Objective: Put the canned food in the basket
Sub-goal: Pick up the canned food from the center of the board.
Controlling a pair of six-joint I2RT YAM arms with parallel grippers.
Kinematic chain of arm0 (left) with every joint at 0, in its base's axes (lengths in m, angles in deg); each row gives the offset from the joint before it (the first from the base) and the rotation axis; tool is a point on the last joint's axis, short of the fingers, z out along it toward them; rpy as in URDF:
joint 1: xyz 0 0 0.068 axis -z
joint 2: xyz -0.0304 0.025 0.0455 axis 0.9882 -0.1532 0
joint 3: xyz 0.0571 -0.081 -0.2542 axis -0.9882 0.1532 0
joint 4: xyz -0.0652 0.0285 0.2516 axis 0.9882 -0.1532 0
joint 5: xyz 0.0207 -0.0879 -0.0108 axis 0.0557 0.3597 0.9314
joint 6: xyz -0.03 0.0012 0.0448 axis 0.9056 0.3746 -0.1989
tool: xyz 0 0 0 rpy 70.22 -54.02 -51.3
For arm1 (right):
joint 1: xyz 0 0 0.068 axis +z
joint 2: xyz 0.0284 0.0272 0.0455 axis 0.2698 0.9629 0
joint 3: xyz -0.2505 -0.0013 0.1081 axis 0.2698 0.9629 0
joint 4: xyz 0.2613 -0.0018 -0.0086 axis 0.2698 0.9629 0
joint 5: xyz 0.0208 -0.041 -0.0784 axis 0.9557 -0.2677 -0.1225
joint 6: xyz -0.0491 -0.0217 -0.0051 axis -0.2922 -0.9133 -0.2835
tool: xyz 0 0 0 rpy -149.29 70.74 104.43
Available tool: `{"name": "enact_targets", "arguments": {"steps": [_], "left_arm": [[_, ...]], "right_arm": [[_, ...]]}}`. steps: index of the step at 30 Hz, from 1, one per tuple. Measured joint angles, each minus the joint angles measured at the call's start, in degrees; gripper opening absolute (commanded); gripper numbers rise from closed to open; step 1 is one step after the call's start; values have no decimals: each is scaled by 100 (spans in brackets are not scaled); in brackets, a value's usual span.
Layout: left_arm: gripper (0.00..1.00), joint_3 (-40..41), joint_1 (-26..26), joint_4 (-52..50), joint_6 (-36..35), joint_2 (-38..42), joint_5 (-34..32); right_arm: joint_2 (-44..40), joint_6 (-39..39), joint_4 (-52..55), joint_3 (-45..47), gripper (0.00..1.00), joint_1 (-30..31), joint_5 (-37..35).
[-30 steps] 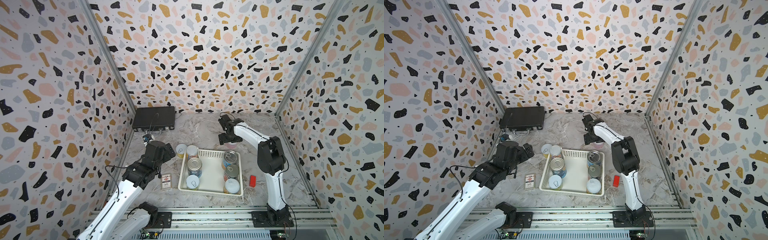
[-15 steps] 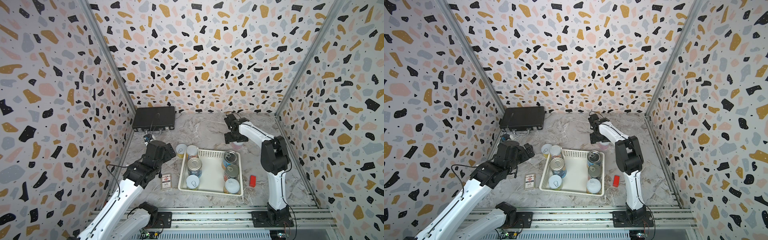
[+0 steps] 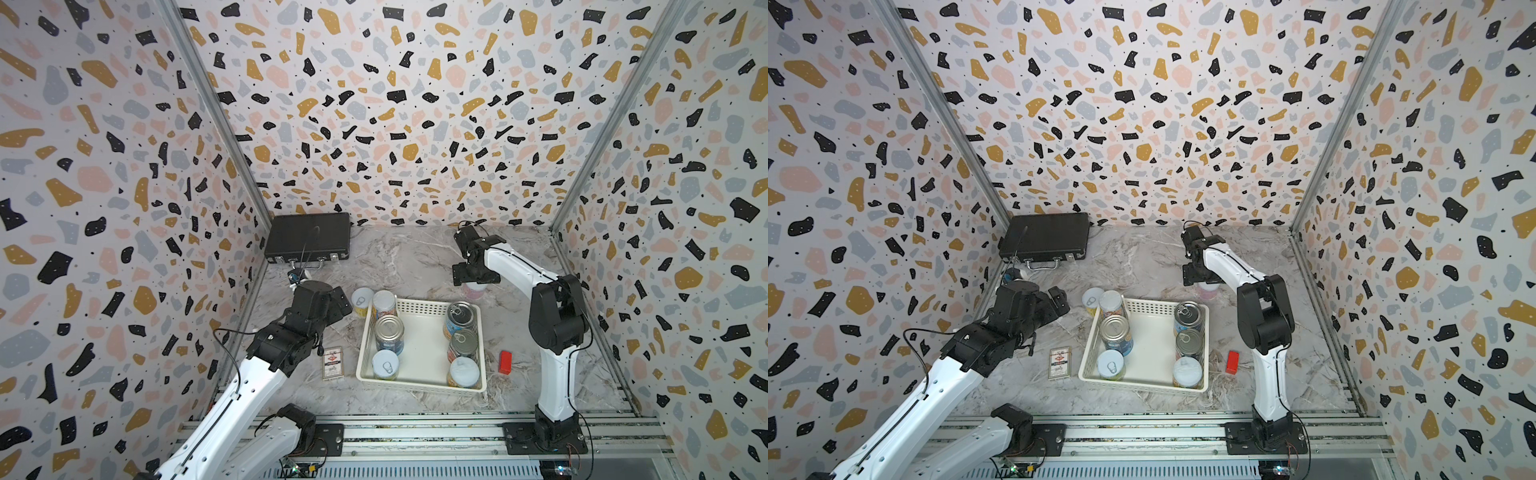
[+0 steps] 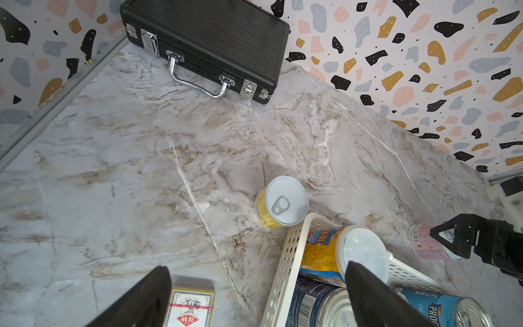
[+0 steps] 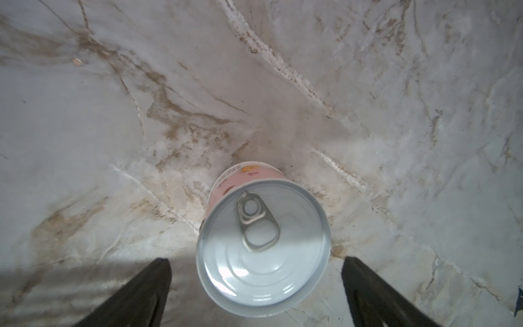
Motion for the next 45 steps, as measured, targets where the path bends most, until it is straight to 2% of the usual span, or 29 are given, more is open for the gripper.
{"name": "enact_targets", "arguments": {"steps": [12, 16, 23, 30, 36, 45], "left_arm": [[100, 0, -11, 7, 0, -9, 20], [100, 0, -17, 15, 0, -9, 20], [100, 2, -22, 37, 0, -9, 22], [100, 2, -22, 37, 0, -9, 22], [100, 2, -22, 39, 0, -13, 24], [100, 2, -22, 42, 0, -52, 44]], "right_arm": [[319, 24, -24, 0, 100, -184, 315], [334, 0, -39, 0, 90, -184, 369], [382, -85, -79, -76, 62, -184, 422], [339, -105, -238, 20, 56, -184, 385], [-170, -105, -483, 667, 51, -184, 326], [-1784, -63, -743, 1366, 46, -184, 380]]}}
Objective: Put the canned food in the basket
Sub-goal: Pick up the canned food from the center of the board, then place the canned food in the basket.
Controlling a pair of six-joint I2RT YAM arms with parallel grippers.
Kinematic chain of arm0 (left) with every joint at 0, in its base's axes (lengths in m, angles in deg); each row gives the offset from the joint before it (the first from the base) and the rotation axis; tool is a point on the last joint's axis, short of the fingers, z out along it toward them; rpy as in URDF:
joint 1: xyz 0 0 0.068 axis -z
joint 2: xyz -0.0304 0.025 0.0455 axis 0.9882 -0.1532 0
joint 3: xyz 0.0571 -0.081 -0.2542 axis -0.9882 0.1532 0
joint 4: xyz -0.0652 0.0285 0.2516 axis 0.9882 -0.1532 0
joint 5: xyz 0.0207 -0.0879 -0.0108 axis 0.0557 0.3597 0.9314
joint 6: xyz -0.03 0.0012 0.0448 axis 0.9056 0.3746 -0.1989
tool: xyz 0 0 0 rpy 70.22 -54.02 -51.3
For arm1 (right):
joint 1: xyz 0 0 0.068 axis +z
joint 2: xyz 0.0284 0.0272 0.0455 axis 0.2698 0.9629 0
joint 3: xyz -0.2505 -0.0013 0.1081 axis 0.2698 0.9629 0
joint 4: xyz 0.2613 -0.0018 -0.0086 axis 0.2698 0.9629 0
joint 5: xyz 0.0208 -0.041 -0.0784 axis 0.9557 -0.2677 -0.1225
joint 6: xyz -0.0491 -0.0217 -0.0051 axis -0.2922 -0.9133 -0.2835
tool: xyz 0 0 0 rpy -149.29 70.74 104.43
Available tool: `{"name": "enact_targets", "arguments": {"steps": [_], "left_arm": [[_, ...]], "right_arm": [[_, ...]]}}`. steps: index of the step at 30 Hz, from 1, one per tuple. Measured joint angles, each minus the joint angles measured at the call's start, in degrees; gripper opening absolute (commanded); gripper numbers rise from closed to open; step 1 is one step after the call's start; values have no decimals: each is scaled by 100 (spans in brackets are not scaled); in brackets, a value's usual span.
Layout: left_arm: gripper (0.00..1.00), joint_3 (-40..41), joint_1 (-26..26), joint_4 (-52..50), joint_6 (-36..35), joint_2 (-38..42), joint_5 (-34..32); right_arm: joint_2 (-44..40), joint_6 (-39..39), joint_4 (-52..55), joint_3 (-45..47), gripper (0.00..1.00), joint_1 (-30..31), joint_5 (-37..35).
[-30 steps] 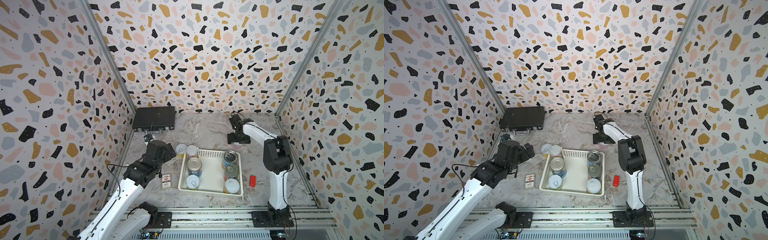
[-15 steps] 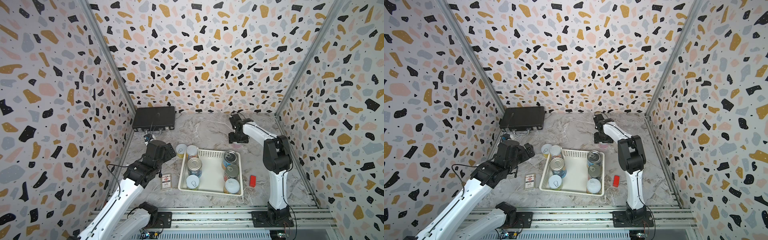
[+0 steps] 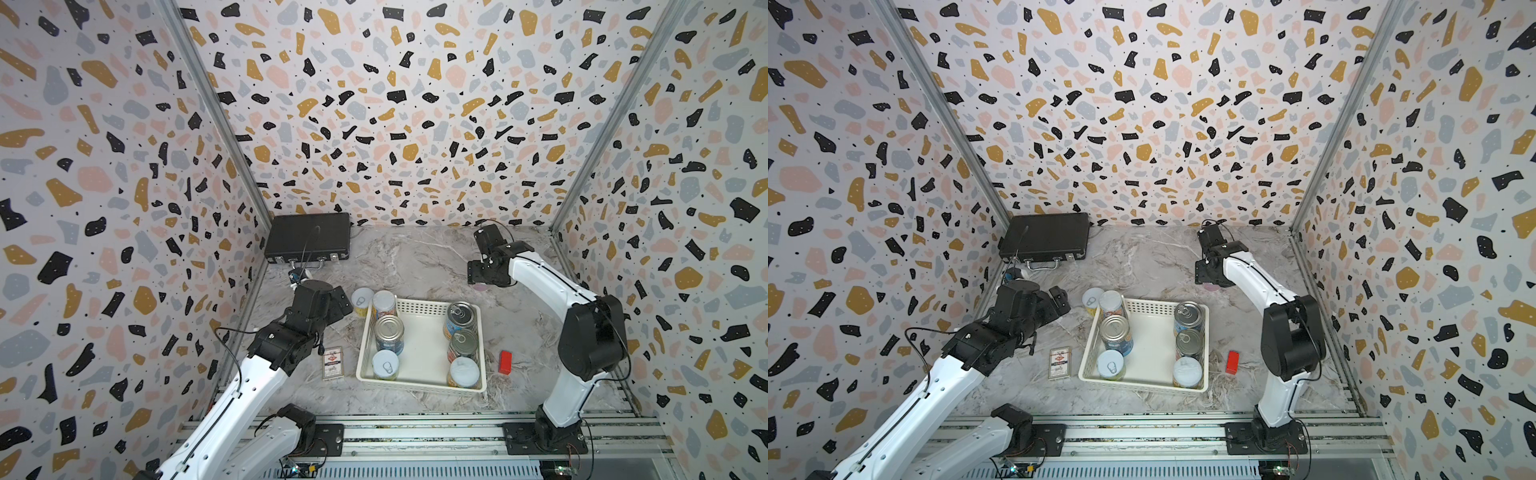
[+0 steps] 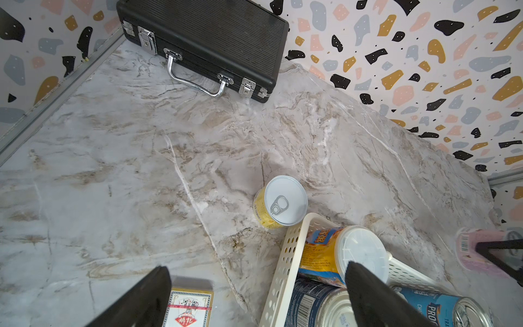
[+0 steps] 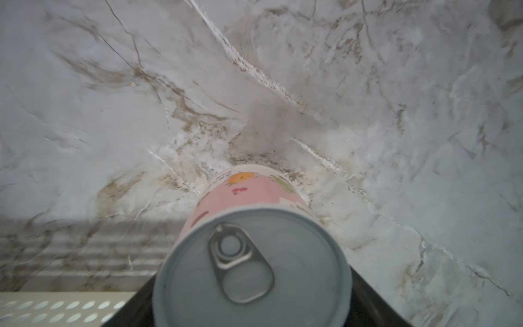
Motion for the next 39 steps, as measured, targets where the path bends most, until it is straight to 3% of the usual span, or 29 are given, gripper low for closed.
{"name": "enact_targets", "arguments": {"steps": [11, 22, 30, 39], "left_arm": [[100, 0, -4, 74, 0, -94, 44], [100, 0, -13, 90, 0, -164, 127], [100, 0, -28, 90, 0, -175, 129], [100, 0, -37, 92, 0, -177, 133]], "right_arm": [[-1471, 2, -245, 1025, 44, 181, 136], [-2835, -258, -330, 1633, 43, 1071, 61], [-3038, -522, -420, 1698, 41, 1779, -144], [-3029, -907, -564, 1766, 41, 3003, -382]]}}
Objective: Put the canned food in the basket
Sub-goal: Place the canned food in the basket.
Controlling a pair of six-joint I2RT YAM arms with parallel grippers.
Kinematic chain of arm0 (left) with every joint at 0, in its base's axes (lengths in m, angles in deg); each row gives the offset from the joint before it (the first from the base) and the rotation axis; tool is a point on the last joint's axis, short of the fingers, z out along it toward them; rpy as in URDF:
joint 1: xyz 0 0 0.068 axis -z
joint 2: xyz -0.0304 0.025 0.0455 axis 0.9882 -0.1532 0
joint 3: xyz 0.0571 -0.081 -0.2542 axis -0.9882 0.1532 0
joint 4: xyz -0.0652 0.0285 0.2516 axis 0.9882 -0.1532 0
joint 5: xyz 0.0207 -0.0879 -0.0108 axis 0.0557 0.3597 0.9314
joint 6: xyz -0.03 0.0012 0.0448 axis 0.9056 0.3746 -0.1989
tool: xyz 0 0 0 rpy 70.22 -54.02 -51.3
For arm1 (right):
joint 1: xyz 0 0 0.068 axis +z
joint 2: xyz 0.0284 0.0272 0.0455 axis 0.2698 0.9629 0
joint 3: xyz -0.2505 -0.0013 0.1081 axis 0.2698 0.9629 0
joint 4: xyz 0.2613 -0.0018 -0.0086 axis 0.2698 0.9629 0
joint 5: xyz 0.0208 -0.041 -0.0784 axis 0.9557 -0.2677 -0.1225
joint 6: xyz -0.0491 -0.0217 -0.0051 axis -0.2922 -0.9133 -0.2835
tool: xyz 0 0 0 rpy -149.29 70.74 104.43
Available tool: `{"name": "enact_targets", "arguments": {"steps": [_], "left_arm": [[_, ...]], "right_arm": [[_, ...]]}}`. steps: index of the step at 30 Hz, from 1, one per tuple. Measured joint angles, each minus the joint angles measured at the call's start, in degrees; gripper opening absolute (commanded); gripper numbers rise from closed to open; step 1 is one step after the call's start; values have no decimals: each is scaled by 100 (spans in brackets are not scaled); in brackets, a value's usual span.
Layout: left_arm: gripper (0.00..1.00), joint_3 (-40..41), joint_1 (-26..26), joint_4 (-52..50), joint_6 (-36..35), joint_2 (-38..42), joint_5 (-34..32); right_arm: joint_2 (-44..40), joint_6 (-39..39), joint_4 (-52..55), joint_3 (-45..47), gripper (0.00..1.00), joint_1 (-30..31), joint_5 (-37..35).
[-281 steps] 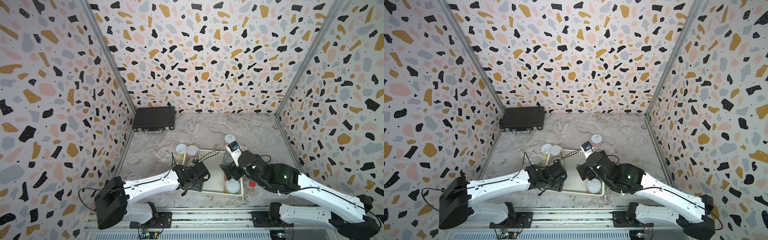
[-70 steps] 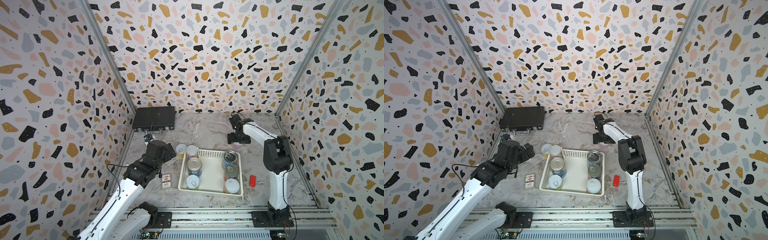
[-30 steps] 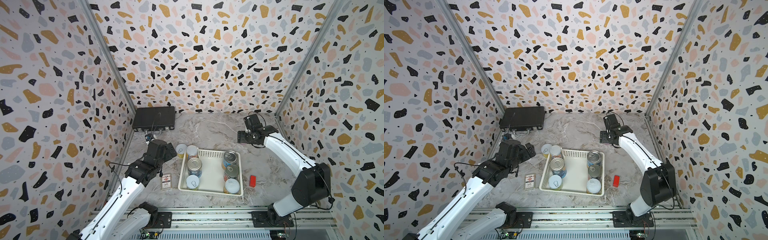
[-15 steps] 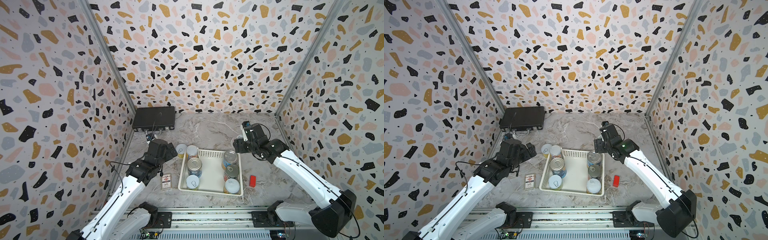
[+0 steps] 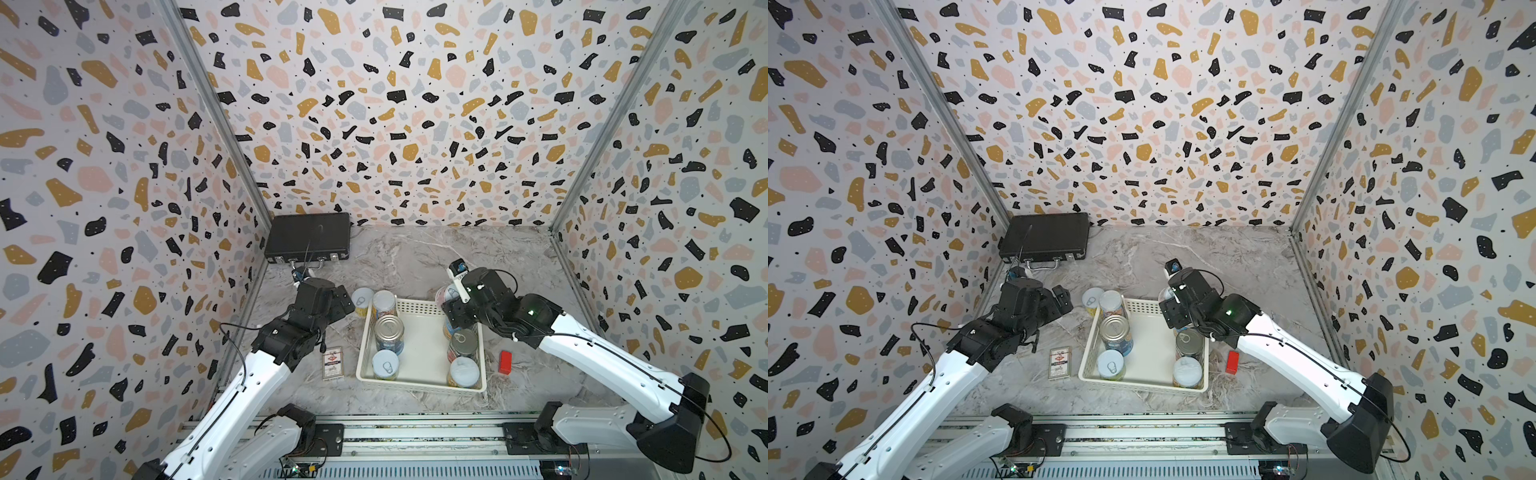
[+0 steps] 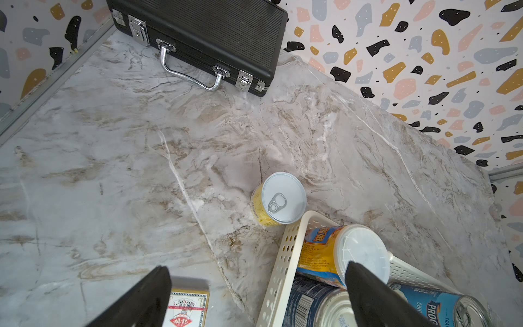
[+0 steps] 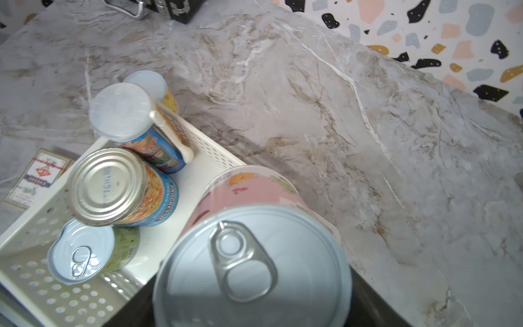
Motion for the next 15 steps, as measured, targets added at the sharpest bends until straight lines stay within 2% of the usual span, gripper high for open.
{"name": "enact_targets", "arguments": {"steps": [7, 15], "left_arm": [[100, 0, -7, 0, 0, 0, 4], [100, 0, -13, -2, 0, 0, 7]], "right_arm": [[439, -162, -197, 0, 41, 938, -216], [1126, -7, -229, 39, 39, 1305, -302]]}}
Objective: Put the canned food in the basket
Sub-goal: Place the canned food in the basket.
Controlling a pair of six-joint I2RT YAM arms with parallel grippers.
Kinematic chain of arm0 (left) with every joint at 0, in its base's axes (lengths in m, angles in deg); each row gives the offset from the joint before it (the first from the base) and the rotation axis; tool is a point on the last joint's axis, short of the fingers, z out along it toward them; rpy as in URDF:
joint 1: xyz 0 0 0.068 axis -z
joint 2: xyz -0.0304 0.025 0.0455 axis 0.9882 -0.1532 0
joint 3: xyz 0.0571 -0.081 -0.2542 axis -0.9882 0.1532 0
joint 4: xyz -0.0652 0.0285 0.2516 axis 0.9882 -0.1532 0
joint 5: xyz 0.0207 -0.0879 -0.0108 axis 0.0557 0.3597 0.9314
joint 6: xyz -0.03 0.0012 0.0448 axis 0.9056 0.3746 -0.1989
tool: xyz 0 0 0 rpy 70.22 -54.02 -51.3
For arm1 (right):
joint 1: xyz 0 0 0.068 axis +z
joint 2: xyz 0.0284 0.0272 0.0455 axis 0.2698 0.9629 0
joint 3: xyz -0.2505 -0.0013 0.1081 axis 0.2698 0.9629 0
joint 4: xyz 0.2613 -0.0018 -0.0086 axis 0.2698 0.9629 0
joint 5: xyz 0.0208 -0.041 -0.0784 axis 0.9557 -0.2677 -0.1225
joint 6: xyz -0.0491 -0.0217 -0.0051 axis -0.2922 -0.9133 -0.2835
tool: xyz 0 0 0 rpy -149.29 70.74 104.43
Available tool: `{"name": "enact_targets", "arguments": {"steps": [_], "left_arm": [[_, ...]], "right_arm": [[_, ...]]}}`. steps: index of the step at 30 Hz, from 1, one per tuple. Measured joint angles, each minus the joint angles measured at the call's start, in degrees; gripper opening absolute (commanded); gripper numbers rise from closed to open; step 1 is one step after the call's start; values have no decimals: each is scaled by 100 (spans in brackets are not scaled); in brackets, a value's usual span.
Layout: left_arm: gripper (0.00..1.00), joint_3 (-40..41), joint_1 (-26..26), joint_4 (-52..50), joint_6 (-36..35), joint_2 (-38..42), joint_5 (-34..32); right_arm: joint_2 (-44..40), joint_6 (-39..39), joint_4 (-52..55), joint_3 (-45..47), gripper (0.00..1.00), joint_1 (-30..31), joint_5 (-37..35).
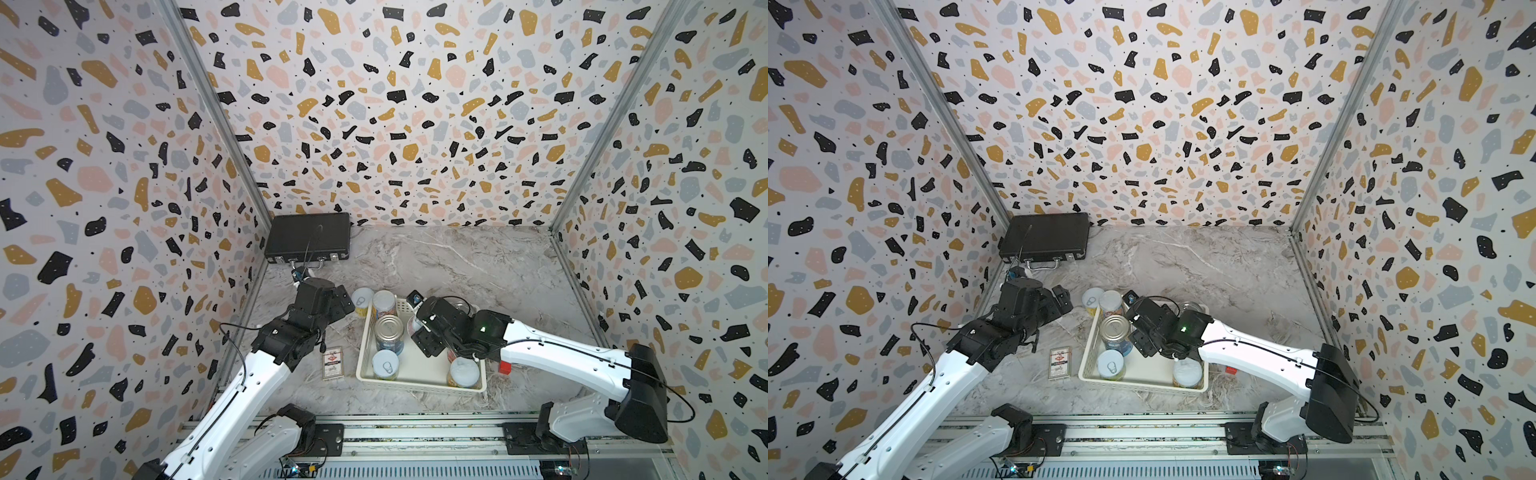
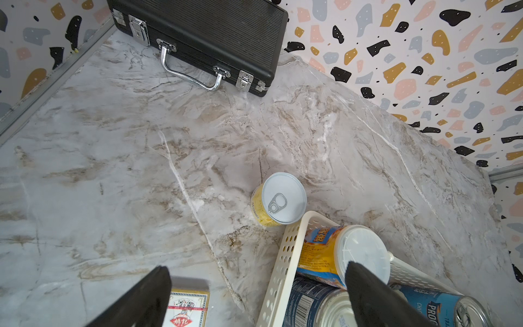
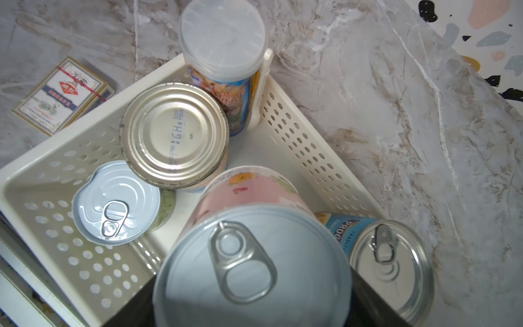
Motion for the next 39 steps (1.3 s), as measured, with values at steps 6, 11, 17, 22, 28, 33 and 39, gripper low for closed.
{"name": "enact_targets", "arguments": {"steps": [6, 11, 17, 22, 28, 33, 39], "left_arm": [[100, 0, -2, 2, 0, 0, 0], [100, 0, -2, 0, 0, -2, 2], [100, 0, -2, 0, 0, -4, 2], [100, 0, -4, 2, 0, -7, 4], [100, 0, -4, 4, 0, -15, 4], [100, 0, -4, 4, 0, -15, 4], [100, 0, -9, 4, 0, -15, 2]], "right_arm": [[68, 234, -7, 280, 38, 273, -101], [68, 417, -15, 745, 39, 321, -63], [68, 566, 4, 870, 39, 323, -59], [68, 640, -103, 1121, 40, 343, 70], [70, 730, -92, 1292, 39, 452, 262], [142, 857, -79, 1333, 38, 490, 501], [369, 1069, 131, 1198, 37, 481, 496]]}}
